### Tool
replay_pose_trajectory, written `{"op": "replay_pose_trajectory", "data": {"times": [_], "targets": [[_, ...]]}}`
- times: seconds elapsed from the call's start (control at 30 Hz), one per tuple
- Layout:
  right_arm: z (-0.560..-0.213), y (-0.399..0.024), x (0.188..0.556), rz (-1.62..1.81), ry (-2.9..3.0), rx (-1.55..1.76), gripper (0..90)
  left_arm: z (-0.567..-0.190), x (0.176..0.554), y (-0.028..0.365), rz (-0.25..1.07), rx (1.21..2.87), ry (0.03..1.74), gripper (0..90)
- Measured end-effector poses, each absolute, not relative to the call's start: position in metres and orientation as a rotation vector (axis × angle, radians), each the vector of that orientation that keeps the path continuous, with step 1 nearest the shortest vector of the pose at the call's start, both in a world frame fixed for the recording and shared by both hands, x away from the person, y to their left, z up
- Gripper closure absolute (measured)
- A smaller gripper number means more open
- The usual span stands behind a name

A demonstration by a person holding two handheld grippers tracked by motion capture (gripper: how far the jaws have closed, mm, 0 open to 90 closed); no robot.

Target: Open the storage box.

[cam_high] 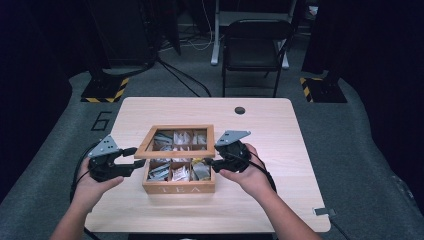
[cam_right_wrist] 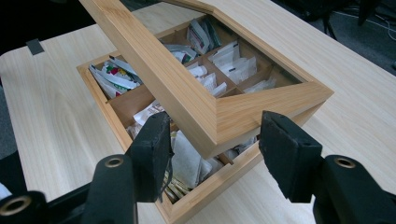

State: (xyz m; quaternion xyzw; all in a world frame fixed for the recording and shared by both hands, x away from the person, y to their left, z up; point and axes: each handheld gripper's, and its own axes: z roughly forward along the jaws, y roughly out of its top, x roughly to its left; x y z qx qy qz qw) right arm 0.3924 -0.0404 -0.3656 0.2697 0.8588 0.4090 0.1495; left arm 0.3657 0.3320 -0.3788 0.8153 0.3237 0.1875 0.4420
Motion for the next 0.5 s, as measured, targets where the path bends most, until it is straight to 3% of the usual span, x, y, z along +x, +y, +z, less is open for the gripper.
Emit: {"op": "replay_pose_trajectory", "data": {"times": [0.5], "targets": [[-0.356,-0.040,0.400,1.176,2.469,0.760,44.5,-0.367,0.374,0.333,0.450,2.032,0.790,45.3]]}}
